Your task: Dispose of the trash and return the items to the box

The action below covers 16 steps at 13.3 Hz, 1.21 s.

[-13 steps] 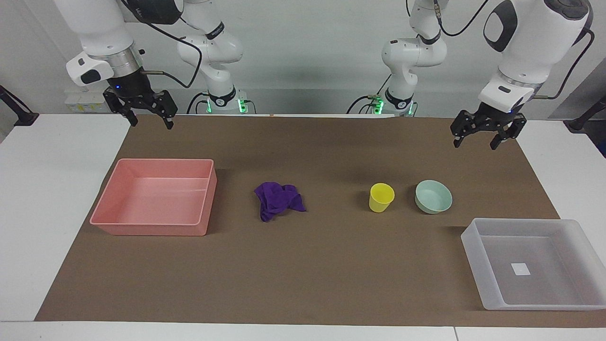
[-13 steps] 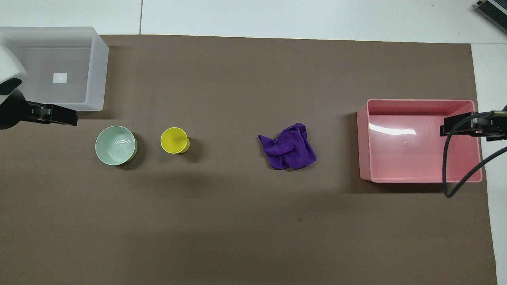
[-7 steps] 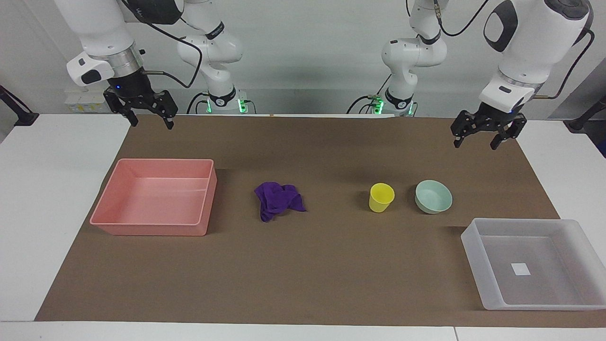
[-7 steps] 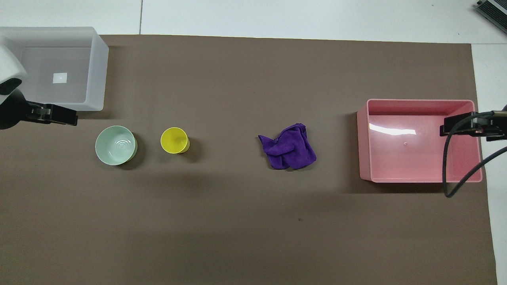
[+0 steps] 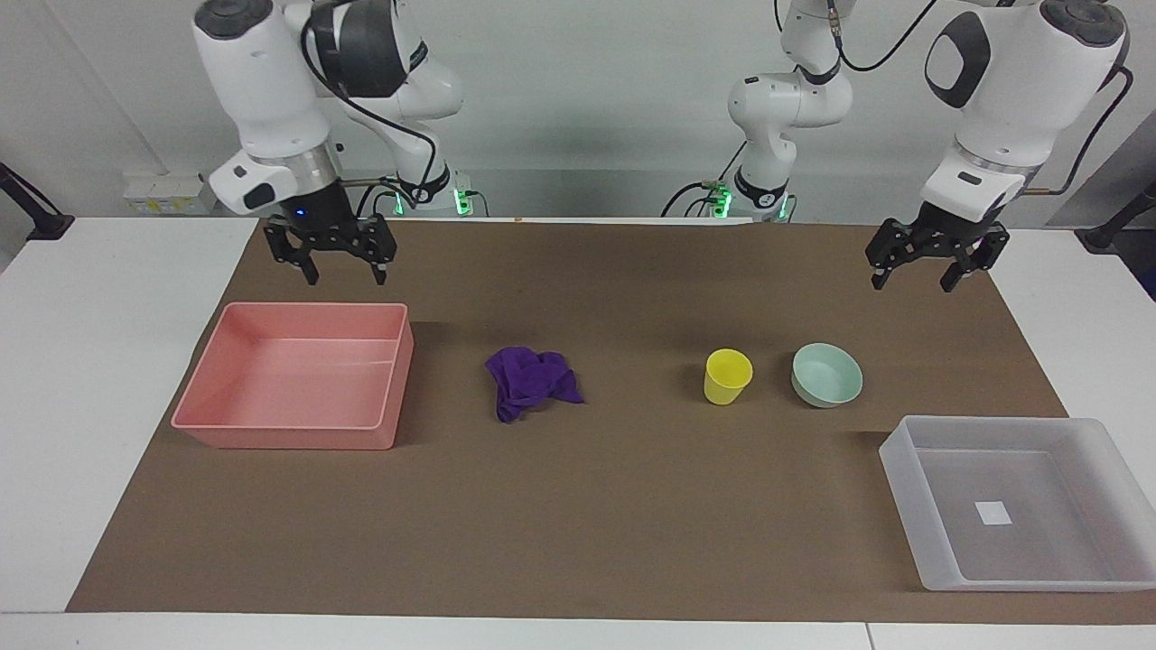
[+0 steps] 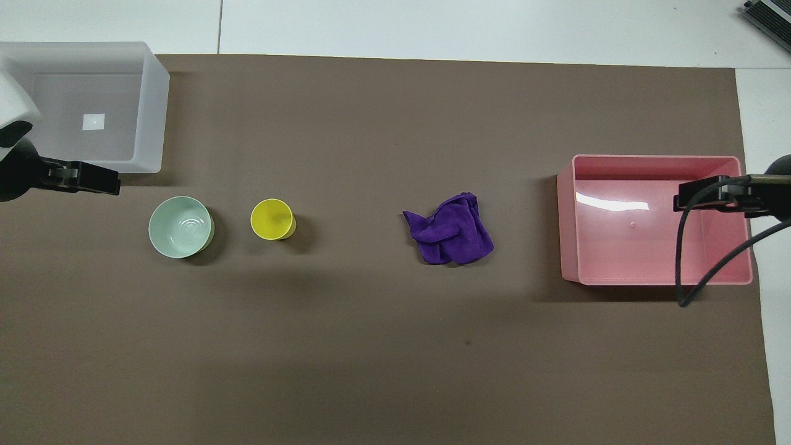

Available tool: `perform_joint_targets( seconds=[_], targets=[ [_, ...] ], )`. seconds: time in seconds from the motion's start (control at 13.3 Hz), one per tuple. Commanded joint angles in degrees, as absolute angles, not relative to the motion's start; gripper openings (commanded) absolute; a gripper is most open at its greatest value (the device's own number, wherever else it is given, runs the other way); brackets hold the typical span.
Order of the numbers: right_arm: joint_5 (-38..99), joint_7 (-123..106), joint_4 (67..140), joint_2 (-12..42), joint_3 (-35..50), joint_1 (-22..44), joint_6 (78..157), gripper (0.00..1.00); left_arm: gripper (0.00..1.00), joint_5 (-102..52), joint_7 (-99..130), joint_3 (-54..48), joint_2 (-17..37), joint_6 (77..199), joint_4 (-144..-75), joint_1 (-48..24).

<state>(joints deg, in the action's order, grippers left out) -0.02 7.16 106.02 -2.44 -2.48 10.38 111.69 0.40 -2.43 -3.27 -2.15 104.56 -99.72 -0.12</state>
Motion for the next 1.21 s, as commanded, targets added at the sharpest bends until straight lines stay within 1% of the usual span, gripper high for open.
perform_joint_targets(
  seconds=[0.0,0.23,0.38,0.6,0.68,0.83,0.9,0.98,1.05,1.13],
  targets=[
    [2.10,11.33,109.59,2.17,-2.11,15.62,121.87,1.00,1.00,0.79,-2.55,-3.52,-4.83,110.37,-106.51,1.05],
    [4.39,11.60,112.23,8.07,-2.11,19.50,131.19,1.00,1.00,0.79,-2.72,-3.52,-4.49,117.57,-112.39,2.37],
    [4.48,11.69,113.72,11.41,-2.02,21.17,136.47,1.00,1.00,0.70,-2.72,-3.52,-3.08,123.02,-116.70,2.63],
    [4.48,11.08,117.32,13.61,-2.02,22.41,139.56,1.00,1.00,0.53,-2.29,-3.60,-1.50,134.52,-124.87,4.04],
    [4.48,11.07,118.38,14.84,-2.02,22.50,142.18,1.00,1.00,0.35,-2.20,-3.52,-0.36,137.95,-127.07,4.30],
    [4.57,10.81,119.00,16.78,-1.58,23.55,144.57,1.00,1.00,-2.71,-2.20,-3.52,1.13,142.28,-129.11,4.83],
    [4.48,9.16,119.00,16.96,-1.58,23.47,144.58,0.70,1.00,-4.12,-2.20,-3.52,1.75,142.90,-129.63,5.10],
    [4.57,8.44,119.00,16.96,-1.58,23.29,144.49,0.23,1.00,-5.17,-2.20,-3.52,2.71,143.78,-130.07,5.10],
    [4.66,9.22,119.09,16.96,-1.58,23.29,144.06,0.00,1.00,-5.19,-2.20,-3.52,4.03,145.36,-130.51,5.01],
    [4.83,10.71,119.09,16.88,-1.58,23.29,143.79,0.00,1.00,-5.19,-2.20,-3.52,5.00,146.33,-130.95,5.01]
  ],
)
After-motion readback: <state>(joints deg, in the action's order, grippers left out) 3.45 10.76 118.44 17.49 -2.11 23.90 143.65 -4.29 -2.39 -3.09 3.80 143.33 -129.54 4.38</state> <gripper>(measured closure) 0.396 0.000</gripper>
